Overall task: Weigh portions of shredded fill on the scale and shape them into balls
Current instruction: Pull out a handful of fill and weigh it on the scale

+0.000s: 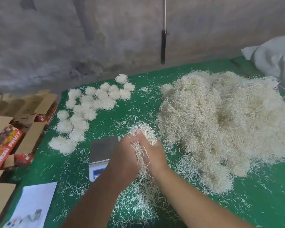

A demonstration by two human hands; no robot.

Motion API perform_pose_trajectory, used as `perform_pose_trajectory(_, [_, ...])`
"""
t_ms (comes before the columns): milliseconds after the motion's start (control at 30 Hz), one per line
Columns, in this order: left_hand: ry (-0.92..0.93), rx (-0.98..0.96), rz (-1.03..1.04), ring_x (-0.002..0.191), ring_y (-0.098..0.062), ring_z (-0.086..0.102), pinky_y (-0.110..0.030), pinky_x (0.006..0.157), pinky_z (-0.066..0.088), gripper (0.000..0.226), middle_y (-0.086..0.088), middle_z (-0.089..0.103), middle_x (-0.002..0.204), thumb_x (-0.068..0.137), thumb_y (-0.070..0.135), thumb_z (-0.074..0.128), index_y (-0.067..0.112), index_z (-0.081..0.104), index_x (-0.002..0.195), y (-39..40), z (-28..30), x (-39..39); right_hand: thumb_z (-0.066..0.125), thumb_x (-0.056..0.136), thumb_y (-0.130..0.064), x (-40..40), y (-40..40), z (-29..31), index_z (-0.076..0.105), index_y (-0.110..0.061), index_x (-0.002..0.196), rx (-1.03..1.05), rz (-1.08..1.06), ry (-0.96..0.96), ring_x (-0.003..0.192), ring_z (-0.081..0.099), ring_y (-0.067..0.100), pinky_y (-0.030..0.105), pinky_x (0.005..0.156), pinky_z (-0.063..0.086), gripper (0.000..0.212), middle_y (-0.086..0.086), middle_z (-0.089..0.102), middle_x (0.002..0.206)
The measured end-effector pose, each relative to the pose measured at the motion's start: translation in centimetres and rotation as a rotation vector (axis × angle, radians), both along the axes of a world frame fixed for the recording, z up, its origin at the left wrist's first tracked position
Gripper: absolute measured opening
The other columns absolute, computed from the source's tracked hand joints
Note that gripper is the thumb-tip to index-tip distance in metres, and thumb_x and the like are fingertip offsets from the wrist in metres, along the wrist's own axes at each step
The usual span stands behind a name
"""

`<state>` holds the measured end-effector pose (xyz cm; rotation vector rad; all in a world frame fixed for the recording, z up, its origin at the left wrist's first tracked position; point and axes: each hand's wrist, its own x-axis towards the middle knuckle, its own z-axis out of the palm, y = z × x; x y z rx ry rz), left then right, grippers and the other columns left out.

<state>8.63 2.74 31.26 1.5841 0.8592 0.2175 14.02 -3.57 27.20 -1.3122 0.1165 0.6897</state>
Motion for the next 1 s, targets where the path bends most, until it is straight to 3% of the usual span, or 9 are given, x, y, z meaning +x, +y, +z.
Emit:
perform_pose_trajectory(133, [-0.040,-0.049,-0.080,0.132,-0.015,0.050,-0.025,0.095,0.047,0.073,0.002,0.048,0.149,0.084,0.027,0.050,0.031,0.038,0.156,-1.0,-1.3,-1.3,0.078,0.084,-0.064,0.3,0.6,-0.9,0.024,-0.016,0.165,0.064,-0.231,0.083,0.130,0.054,0.027,0.044,0.110,0.041,0.109,0.009,0.051,0.153])
perform_pose_trajectory(300, [-0.086,-0.268,0.108,0.108,0.040,0.036,0.006,0.082,0.039,0.070,0.006,0.035,0.160,0.103,0.014,0.061,0.022,0.026,0.164,-0.8,-3.5,-2.3,0.069,0.096,-0.050,2.1,0.0,0.2,0.052,-0.004,0.140,0.207,-0.328,0.204,0.128,0.059,0.041,0.061,0.119,0.039,0.067,0.021,0.061,0.139])
perform_pose_trajectory(367, [-0.018,-0.368,0.119,0.137,0.010,0.044,-0.009,0.094,0.051,0.075,-0.004,0.036,0.163,0.101,0.013,0.065,0.027,0.026,0.163,0.0,-4.2,-3.7,0.069,0.095,-0.055,2.4,-0.7,1.4,0.053,0.004,0.146,0.232,-0.311,0.278,0.142,0.046,0.052,0.068,0.122,0.029,0.079,0.032,0.050,0.152])
perform_pose_trajectory(467, [-0.017,-0.923,0.233,0.133,-0.040,0.054,-0.069,0.114,0.036,0.064,-0.026,0.060,0.140,0.101,0.054,0.053,0.014,0.046,0.151,-0.6,-4.2,-3.9,0.070,0.073,-0.067,1.6,-1.8,2.7,0.045,-0.020,0.158,0.266,-0.154,0.272,0.155,0.032,0.037,0.057,0.123,0.026,0.100,0.013,0.038,0.167])
perform_pose_trajectory(533, [0.042,-0.962,0.305,0.102,-0.018,0.070,-0.056,0.114,0.044,0.071,-0.007,0.077,0.101,0.089,0.060,0.069,0.008,0.056,0.135,-1.1,-4.3,-3.8,0.068,0.073,-0.067,0.5,-2.0,3.3,0.042,-0.023,0.160,0.246,-0.001,0.251,0.155,0.032,0.034,0.049,0.116,0.035,0.101,0.008,0.037,0.169])
perform_pose_trajectory(633, [-0.094,-0.936,0.370,0.075,0.004,0.070,-0.013,0.068,0.056,0.070,0.005,0.072,0.078,0.065,0.027,0.099,0.006,0.052,0.113,-1.6,-2.1,-2.7,0.070,0.095,-0.044,-0.8,-1.7,2.6,0.047,-0.003,0.154,0.108,0.167,0.123,0.144,0.048,0.040,0.058,0.105,0.048,0.076,0.020,0.055,0.152])
perform_pose_trajectory(700, [-0.177,-0.851,0.417,0.072,-0.023,0.065,-0.040,0.069,0.055,0.036,-0.004,0.066,0.085,0.091,0.041,0.076,0.012,0.056,0.102,-1.7,-2.3,-2.2,0.067,0.099,-0.037,-1.0,-1.7,0.9,0.073,-0.013,0.115,-0.148,0.233,-0.232,0.086,0.077,0.006,0.033,0.077,0.062,0.029,-0.005,0.081,0.092])
perform_pose_trajectory(767, [-0.187,-0.890,0.484,0.078,-0.030,0.067,-0.046,0.086,0.052,0.042,-0.006,0.070,0.103,0.102,0.054,0.054,0.014,0.067,0.102,-1.5,-1.9,-1.4,0.064,0.097,-0.046,-1.1,-2.2,-0.2,0.066,-0.022,0.077,-0.313,0.332,-0.448,0.047,0.059,0.001,0.026,0.054,0.049,0.031,-0.014,0.067,0.057])
perform_pose_trajectory(1000, [-0.210,-0.747,0.454,0.075,-0.022,0.066,-0.037,0.073,0.049,0.040,-0.004,0.067,0.086,0.102,0.056,0.053,0.019,0.067,0.105,-3.0,-2.4,-0.5,0.058,0.099,-0.057,-1.5,-3.6,-1.3,0.061,-0.055,0.089,-0.305,0.434,-0.576,0.070,0.058,-0.025,0.010,0.068,0.049,0.011,-0.046,0.064,0.080])
